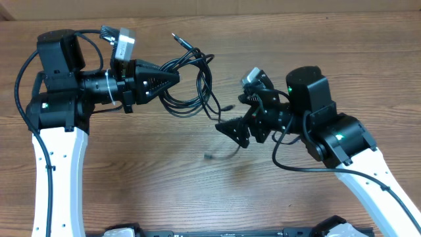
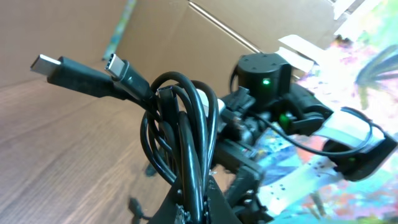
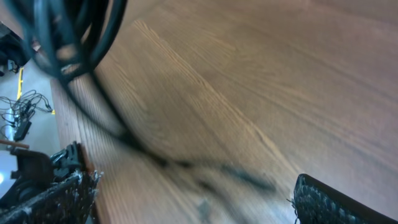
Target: Untangle cables
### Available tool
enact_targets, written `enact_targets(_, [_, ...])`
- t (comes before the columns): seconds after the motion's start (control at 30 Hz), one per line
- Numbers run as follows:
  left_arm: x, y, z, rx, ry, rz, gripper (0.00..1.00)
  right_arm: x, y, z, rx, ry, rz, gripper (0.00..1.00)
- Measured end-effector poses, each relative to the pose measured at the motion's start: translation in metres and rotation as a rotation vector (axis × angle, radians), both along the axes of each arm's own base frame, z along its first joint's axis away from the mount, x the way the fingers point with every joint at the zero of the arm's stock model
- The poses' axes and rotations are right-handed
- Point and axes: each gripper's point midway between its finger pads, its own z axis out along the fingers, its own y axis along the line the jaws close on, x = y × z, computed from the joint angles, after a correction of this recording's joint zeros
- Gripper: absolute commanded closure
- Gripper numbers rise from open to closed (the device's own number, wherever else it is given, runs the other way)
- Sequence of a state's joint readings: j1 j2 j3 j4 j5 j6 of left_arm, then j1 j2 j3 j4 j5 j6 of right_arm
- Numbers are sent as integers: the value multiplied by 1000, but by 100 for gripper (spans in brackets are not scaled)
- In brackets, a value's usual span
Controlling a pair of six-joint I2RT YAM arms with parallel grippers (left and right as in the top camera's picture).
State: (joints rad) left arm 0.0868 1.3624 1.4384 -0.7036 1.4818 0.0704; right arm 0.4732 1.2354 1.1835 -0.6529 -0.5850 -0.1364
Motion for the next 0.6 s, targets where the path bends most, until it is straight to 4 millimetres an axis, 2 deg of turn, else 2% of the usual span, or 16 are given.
enact_targets(0.2, [2,0,11,-28,22,-20,96,-6,23,-3,-56,-98,49,0])
enact_targets(0.23, [3,0,14,-30,21,-21,96,-6,26,-5,-76,-116,42,3])
enact_targets(0.33, [6,0,22,-40,39,-22,96,-6,37,-10,-137,-178,21,25])
enact_targets(0.43, [8,0,28,-51,83,-20,96,7,43,-11,-199,-261,-58,35])
enact_targets(0.6, [8,0,30,-65,175,-18,96,35,36,-7,-244,-339,-191,49])
